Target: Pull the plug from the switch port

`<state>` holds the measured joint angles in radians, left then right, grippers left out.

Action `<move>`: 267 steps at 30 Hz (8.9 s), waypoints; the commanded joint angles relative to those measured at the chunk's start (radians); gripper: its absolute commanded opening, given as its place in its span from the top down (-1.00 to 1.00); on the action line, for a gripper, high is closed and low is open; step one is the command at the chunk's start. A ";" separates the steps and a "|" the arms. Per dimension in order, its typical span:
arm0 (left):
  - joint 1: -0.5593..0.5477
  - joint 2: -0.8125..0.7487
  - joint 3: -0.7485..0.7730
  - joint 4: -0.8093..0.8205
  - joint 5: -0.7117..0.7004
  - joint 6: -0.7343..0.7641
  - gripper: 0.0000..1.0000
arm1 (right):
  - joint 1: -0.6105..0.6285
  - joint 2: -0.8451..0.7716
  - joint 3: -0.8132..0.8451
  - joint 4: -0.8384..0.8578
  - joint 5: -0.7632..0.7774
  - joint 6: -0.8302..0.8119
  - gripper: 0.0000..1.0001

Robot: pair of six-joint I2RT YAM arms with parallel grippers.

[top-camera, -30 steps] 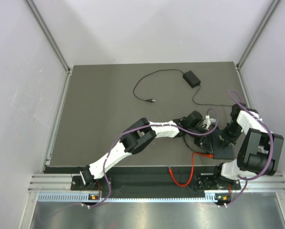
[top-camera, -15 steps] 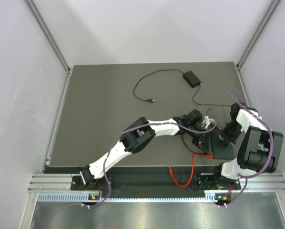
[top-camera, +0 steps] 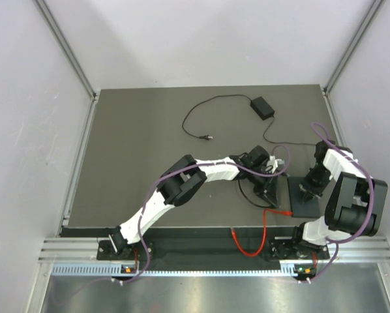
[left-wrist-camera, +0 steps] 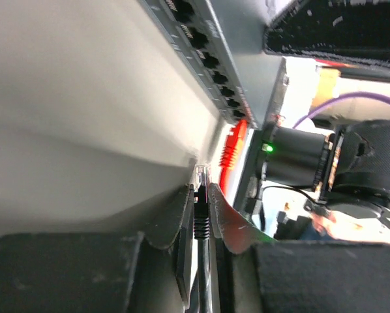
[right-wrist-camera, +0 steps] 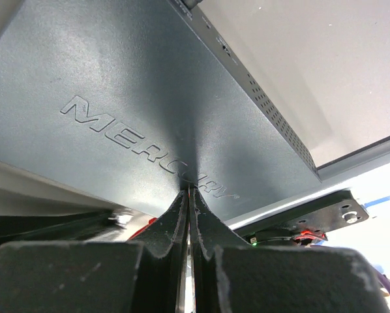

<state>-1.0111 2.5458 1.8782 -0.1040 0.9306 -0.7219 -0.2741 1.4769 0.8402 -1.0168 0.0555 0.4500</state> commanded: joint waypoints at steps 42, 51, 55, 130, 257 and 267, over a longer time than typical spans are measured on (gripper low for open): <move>0.732 -0.857 -0.261 -0.501 -0.786 0.524 1.00 | 0.088 -0.035 -0.084 0.158 -0.095 -0.016 1.00; 0.822 -0.901 -0.554 -0.223 -0.609 0.408 1.00 | 0.090 -0.030 -0.085 0.156 -0.112 -0.023 1.00; 0.822 -0.920 -0.746 -0.099 -0.515 0.251 1.00 | 0.090 -0.020 -0.082 0.159 -0.120 -0.028 1.00; -0.089 -0.033 0.150 -0.039 -0.237 -0.010 -0.14 | -0.071 -0.004 -0.024 0.066 -0.105 -0.082 1.00; 0.072 -0.258 0.107 -0.401 -0.236 0.211 1.00 | -0.027 0.019 -0.021 0.080 -0.079 -0.070 1.00; 0.201 -0.507 0.070 -0.546 -0.384 0.196 1.00 | 0.113 -0.088 -0.010 0.089 -0.069 -0.065 1.00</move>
<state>-0.8417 2.1525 1.9709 -0.5835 0.6159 -0.5262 -0.2005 1.4395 0.8352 -0.9947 -0.0132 0.3851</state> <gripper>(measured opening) 0.138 0.004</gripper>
